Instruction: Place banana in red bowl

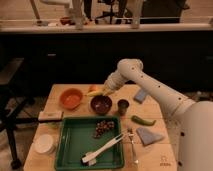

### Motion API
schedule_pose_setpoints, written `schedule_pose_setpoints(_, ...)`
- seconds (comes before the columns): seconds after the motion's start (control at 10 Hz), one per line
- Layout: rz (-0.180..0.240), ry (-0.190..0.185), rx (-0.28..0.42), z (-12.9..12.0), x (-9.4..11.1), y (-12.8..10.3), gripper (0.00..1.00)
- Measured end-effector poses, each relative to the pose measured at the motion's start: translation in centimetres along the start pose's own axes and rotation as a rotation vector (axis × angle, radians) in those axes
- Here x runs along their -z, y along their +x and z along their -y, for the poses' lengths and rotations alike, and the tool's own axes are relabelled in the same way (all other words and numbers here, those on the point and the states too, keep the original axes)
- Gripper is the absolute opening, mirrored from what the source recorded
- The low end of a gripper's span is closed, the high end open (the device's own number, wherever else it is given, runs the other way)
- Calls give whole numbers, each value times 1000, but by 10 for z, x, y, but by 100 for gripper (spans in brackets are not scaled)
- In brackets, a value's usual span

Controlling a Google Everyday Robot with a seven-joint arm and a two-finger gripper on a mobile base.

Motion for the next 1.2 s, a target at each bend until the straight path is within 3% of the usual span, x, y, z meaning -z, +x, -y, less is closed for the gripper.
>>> schedule_pose_setpoints(0.4, -2, 2, 5, 0, -2, -2, 0)
schedule_pose_setpoints(0.6, -17, 39, 14, 4, -2, -9, 0)
schedule_pose_setpoints(0.9, -27, 95, 62, 14, -10, -45, 0)
schedule_pose_setpoints(1.2, -13, 102, 90, 27, -16, -58, 0)
